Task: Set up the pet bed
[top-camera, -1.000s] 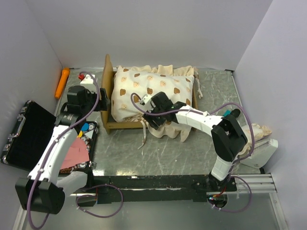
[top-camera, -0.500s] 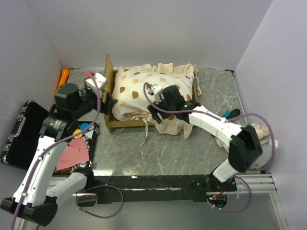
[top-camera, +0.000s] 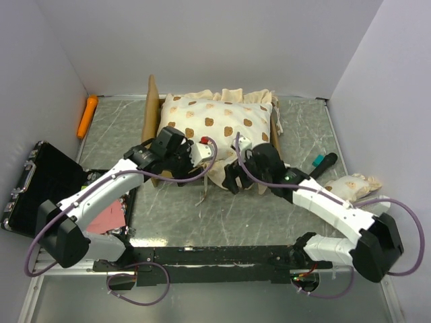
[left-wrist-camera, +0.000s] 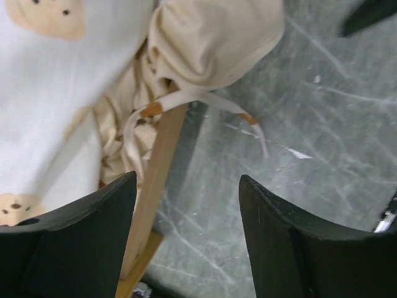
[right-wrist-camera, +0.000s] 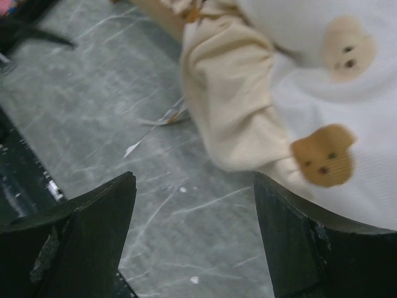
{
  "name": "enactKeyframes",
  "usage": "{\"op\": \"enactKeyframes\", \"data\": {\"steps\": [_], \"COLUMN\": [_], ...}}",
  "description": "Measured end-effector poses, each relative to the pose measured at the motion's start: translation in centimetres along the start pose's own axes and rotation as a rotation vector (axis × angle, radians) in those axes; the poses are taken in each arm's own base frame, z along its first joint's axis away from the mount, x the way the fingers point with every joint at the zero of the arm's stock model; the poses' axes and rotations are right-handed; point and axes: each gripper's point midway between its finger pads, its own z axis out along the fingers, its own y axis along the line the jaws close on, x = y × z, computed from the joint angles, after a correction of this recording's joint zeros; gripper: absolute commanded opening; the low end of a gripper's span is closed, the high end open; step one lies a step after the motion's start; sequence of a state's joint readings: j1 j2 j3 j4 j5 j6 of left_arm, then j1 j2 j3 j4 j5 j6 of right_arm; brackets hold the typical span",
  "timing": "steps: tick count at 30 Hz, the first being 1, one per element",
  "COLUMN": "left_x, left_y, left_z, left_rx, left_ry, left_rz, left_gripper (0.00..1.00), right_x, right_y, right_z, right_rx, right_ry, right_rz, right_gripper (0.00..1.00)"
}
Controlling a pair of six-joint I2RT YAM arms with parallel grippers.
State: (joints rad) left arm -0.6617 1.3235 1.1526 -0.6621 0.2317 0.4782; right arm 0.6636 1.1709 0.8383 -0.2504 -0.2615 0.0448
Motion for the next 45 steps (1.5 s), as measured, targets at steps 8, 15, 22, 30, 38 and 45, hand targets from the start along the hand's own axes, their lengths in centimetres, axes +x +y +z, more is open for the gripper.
{"op": "enactKeyframes", "data": {"steps": [8, 15, 22, 30, 38, 45], "left_x": [2.8, 7.2, 8.8, 9.1, 7.0, 4.5], "left_y": [2.3, 4.5, 4.1, 3.4, 3.4, 3.5], "left_z": [2.5, 4.5, 6.3, 7.6, 8.3, 7.9], "left_rx": [0.019, 0.048, 0.092, 0.184, 0.180, 0.167], "left_ry": [0.077, 0.184, 0.230, 0.242, 0.221, 0.176], "left_rz": [0.041, 0.009, 0.009, 0.070, -0.060, -0.178], "left_gripper": [0.69, 0.62, 0.42, 0.01, 0.01, 0.01], "right_x": [1.2, 1.5, 4.7, 7.3, 7.5, 4.8], "right_y": [2.5, 3.6, 5.2, 6.0, 5.6, 4.6], "right_z": [-0.7, 0.9, 3.3, 5.1, 8.6, 9.8], "right_rx": [-0.090, -0.179, -0.252, -0.286, -0.272, -0.233], "right_ry": [-0.071, -0.081, -0.022, -0.058, -0.115, -0.258], "right_rz": [0.058, 0.074, 0.109, 0.171, 0.264, 0.325], "right_gripper": [0.82, 0.79, 0.78, 0.75, 0.64, 0.49]}}
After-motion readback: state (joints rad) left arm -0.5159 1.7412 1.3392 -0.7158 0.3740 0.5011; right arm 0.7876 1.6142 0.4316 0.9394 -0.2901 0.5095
